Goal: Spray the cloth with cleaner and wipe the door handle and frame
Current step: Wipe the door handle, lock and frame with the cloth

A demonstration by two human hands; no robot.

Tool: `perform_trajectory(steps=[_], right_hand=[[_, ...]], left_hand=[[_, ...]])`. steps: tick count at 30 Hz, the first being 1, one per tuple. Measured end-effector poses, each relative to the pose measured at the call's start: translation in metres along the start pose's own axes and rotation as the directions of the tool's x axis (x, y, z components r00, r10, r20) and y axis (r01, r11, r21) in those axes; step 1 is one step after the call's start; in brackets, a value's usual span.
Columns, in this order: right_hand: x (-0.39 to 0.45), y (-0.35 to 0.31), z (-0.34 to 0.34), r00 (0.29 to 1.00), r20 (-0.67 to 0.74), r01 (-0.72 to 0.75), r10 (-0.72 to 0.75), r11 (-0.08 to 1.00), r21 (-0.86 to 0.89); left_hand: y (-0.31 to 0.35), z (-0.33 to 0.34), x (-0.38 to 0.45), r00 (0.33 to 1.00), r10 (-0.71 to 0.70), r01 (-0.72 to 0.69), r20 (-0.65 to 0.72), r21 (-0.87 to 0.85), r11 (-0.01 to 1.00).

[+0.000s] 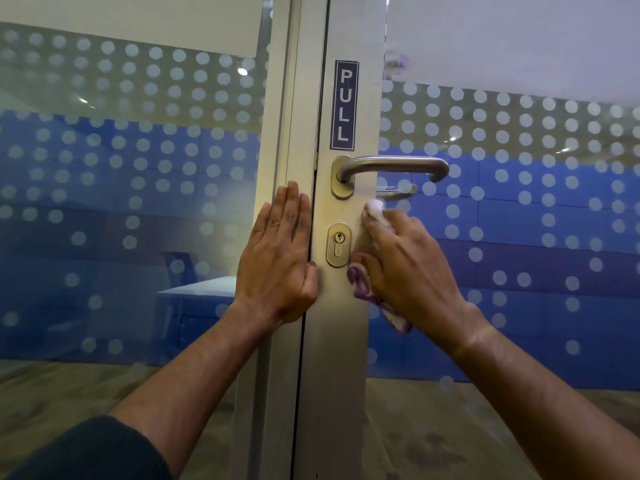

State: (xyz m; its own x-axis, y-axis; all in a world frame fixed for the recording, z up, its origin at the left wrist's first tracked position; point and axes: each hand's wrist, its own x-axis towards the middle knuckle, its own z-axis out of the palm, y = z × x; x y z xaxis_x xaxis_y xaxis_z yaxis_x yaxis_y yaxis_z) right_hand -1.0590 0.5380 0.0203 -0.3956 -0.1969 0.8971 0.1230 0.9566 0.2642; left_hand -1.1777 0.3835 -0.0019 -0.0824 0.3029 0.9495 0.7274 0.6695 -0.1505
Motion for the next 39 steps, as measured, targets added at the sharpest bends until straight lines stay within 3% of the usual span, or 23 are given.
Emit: perform_trajectory(steps=[13, 17, 21, 39], right_hand=[[-0.015, -0.015, 0.014, 0.999, -0.036, 0.012, -0.014, 0.998, -0.069], [-0.013, -0.022, 0.012, 0.989, -0.133, -0.053, 0.057, 0.998, 0.033], [-0.012, -0.021, 0.019, 1.0, -0.017, -0.008, 0.008, 0.999, -0.037], [-0.04, -0.027, 0.015, 0.993, 0.118, 0.031, -0.026, 0.999, -0.04]], left_hand=[[0.001, 0.003, 0.0, 1.0, -0.002, 0.003, -0.032, 0.017, 1.0], [0.001, 0.003, 0.0, 1.0, -0.007, 0.008, -0.022, 0.02, 1.0], [0.001, 0.003, 0.0, 1.0, -0.004, 0.004, -0.018, 0.031, 1.0], [0.0, 0.003, 0.001, 0.999, 0.004, -0.004, -0.032, 0.009, 1.0]])
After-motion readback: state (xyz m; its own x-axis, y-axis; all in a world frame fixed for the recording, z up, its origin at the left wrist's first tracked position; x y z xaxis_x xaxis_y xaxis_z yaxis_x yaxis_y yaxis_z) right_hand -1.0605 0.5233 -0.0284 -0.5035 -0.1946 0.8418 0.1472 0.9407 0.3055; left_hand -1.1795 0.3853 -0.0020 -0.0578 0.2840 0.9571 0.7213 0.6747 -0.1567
